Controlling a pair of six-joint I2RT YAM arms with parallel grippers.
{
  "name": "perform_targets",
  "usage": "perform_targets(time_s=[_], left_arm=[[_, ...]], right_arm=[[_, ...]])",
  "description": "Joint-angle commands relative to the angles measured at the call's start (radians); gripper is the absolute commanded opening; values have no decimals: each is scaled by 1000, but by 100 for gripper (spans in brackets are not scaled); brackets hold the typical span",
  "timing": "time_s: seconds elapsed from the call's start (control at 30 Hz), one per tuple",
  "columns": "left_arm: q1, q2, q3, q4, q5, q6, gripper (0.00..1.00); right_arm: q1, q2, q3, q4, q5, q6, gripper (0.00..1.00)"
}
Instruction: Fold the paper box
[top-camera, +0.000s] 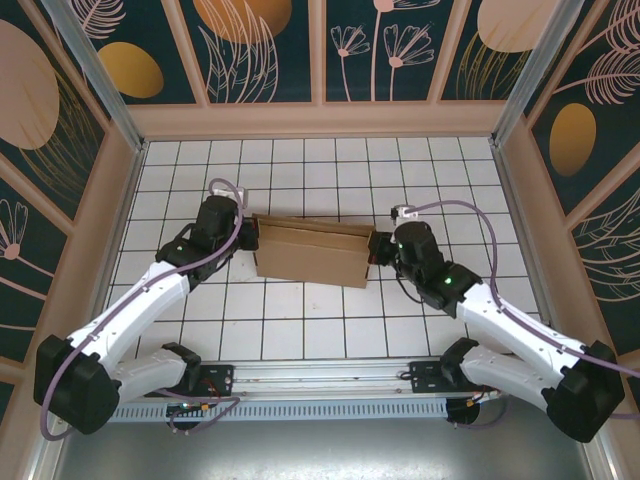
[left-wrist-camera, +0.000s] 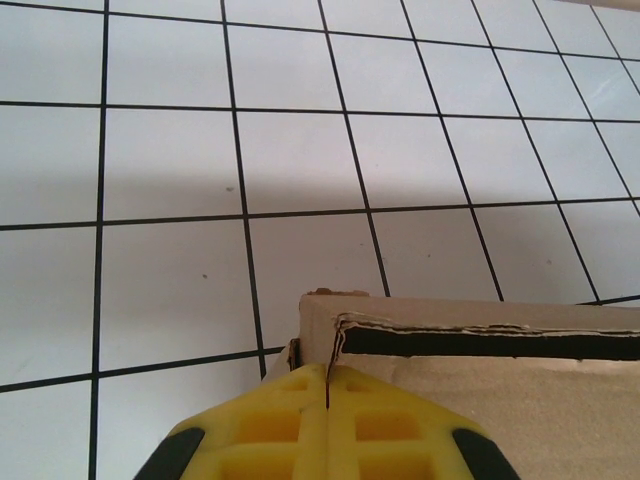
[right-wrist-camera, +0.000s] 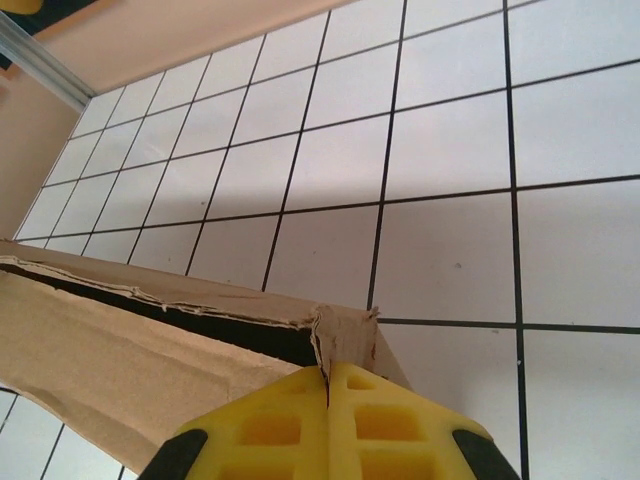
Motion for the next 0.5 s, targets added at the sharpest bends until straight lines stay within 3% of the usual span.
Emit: perform_targets(time_s=[0.0, 0.27, 0.47], left_arm=[[-6, -31, -41, 35, 19, -31, 0], [-6, -66, -84, 51, 28, -47, 0], [-7, -80, -107, 68, 39, -63, 0]], right_arm=[[44, -45, -91, 65, 112, -26, 0], [136, -63, -180, 152, 204, -85, 0], [152, -49, -149, 143, 242, 35, 3]])
